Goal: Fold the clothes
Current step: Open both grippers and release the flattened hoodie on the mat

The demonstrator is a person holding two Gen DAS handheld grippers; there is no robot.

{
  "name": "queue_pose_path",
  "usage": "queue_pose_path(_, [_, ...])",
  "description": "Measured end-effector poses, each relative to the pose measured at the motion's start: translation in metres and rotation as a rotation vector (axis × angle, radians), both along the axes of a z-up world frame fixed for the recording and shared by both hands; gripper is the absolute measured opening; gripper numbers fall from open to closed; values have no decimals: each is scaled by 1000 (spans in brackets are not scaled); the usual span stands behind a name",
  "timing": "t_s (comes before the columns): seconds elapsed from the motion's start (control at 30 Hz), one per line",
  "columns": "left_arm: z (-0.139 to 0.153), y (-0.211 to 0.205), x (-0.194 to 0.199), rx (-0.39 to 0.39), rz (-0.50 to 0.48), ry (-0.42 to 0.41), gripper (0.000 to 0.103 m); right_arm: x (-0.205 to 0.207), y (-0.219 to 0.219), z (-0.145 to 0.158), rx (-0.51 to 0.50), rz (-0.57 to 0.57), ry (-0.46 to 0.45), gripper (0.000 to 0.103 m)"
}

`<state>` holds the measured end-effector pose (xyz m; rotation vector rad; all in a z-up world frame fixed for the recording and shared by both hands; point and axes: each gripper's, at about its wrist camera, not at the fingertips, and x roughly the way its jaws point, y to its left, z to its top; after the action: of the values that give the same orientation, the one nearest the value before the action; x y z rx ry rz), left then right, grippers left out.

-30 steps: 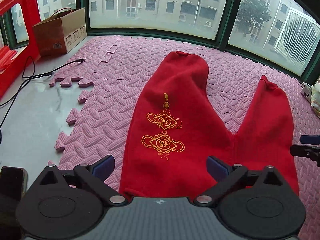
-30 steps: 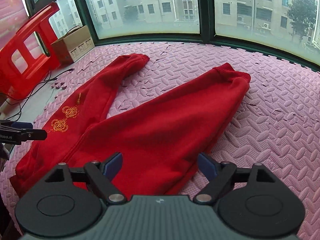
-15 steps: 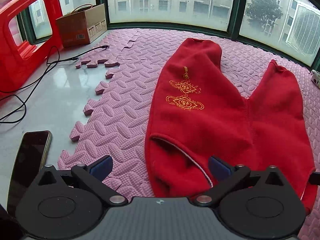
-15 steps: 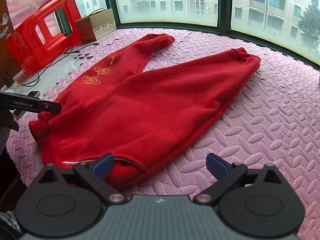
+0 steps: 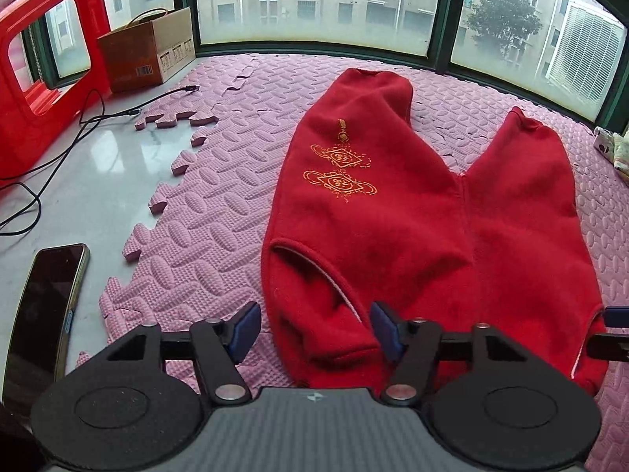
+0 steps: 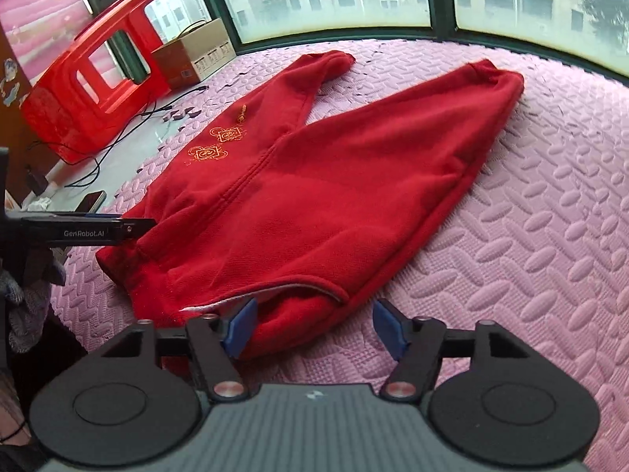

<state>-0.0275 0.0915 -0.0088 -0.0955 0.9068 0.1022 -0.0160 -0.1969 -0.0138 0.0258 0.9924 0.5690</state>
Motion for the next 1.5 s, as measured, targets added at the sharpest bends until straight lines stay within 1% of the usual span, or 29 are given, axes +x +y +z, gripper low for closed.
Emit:
queue_pose_path(0.03, [1, -1, 0, -9, -7, 0, 51, -1, -1, -1, 10, -10, 9, 60])
queue_pose_path(0.07, [2, -3, -1, -24, -16, 0, 42, -1, -2, -3, 21, -14, 18, 48])
queue_pose_path(0.13, [3, -5, -3, -39, -32, 4, 35, -3, -3, -5, 42, -22, 32, 43])
queue_pose_path(0.17, [4, -6, -3, -46, -39, 5, 31, -3, -3, -6, 44, -23, 26, 36])
queue_pose_path(0.2, [5, -7, -4, -53, -47, 7, 30, -4, -3, -6, 48, -25, 24, 31])
queue_pose_path(0.27, [6, -4, -7, -98, -48, 21, 27, -5, -7, -6, 72, -39, 38, 14])
queue_pose_path(0.3, [8, -3, -9, -119, -53, 26, 27, -7, -10, -3, 78, -38, 37, 11])
queue_pose_path(0.37, [10, -1, -16, -142, -71, 39, 26, -11, -15, 3, 88, -35, 33, 9])
queue_pose_path(0.43, [13, 0, -24, -165, -89, 53, 26, -21, -25, 13, 85, -21, 20, 9])
queue_pose_path(0.5, [15, 1, -31, -188, -107, 66, 31, -29, -32, 17, 62, -9, 18, 9])
queue_pose_path(0.53, [17, 2, -35, -200, -116, 73, 35, -31, -33, 16, 46, 2, 31, 10])
queue_pose_path(0.57, [18, 2, -39, -211, -125, 79, 36, -32, -34, 16, 34, 14, 41, 13])
queue_pose_path(0.6, [20, 1, -40, -199, -132, 81, 39, -33, -35, 15, 25, 25, 47, 14])
queue_pose_path(0.63, [24, 1, -41, -188, -135, 71, 40, -34, -36, 17, 23, 30, 41, 20])
queue_pose_path(0.7, [33, 2, -42, -166, -140, 49, 42, -35, -38, 22, 18, 40, 30, 22])
queue_pose_path(0.73, [38, 4, -41, -168, -136, 34, 44, -34, -40, 26, 17, 45, 28, 24])
queue_pose_path(0.77, [43, 6, -40, -170, -132, 18, 44, -31, -42, 31, 23, 46, 21, 31])
queue_pose_path(0.83, [49, 8, -34, -173, -122, -3, 44, -26, -44, 39, 30, 43, 1, 40])
queue_pose_path(0.9, [51, 11, -26, -184, -113, -18, 44, -16, -43, 46, 20, 32, -39, 42])
queue_pose_path(0.97, [46, 11, -14, -182, -92, -18, 44, -4, -41, 48, 11, 17, -74, 55])
queue_pose_path(1.07, [36, 9, 1, -194, -74, -13, 44, 16, -37, 43, -6, -1, -103, 55])
queue_pose_path(1.27, [13, 8, 24, -204, -56, 23, 44, 58, -30, 27, -9, -28, -96, 55])
queue_pose_path(1.4, [6, 9, 29, -193, -58, 38, 44, 82, -25, 14, -18, -25, -90, 55])
queue_pose_path(1.5, [6, 10, 32, -187, -60, 43, 45, 96, -25, 2, -50, -42, -80, 55])
